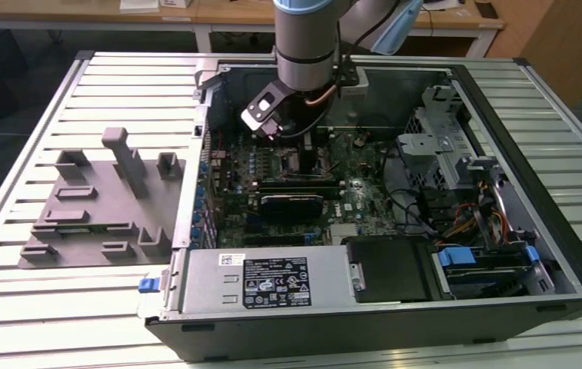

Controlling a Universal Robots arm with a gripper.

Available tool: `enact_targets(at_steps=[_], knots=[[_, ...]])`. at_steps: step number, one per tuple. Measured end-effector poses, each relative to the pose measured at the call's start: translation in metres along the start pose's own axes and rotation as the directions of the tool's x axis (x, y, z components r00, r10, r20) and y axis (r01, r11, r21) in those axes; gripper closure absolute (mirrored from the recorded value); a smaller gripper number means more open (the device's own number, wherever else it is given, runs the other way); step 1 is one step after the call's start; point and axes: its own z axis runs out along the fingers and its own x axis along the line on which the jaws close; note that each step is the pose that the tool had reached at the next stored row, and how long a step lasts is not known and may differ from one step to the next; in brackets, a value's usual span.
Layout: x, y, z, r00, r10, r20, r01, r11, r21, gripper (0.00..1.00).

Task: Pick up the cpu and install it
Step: 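Place the cpu into insertion slot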

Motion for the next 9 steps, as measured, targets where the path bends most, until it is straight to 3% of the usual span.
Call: enact_targets(at_steps=[9], knots=[[0.0001, 0.0019, -0.0255, 1.0, 0.0, 0.0001, 0.0, 1.0, 0.0001, 0.39]])
